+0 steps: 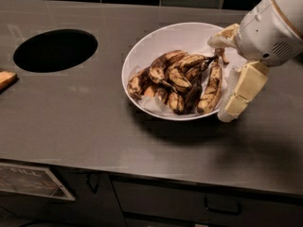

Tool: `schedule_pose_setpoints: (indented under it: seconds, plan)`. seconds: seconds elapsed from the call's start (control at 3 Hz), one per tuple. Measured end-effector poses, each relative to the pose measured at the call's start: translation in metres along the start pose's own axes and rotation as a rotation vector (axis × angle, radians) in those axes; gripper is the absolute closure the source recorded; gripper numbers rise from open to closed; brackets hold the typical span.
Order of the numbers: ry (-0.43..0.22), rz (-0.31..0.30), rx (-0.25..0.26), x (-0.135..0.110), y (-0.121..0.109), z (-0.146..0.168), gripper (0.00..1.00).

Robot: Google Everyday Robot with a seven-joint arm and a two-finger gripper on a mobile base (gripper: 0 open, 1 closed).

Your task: Pick banana from white bowl

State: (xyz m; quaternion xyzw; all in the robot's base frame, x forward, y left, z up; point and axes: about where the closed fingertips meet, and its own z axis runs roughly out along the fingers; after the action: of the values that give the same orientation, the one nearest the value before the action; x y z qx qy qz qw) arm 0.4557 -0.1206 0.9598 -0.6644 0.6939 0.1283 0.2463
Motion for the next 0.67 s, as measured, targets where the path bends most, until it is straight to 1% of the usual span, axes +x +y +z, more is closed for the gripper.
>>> schedule_pose_setpoints:
  seconds: [0.33,0.67]
  plan:
    - [-0.053,0.007,0.006,0.0037,-0.0002,0.0012,0.0]
    - [-0.128,0.011,0.001,0.0048,-0.0005,0.0024,0.0]
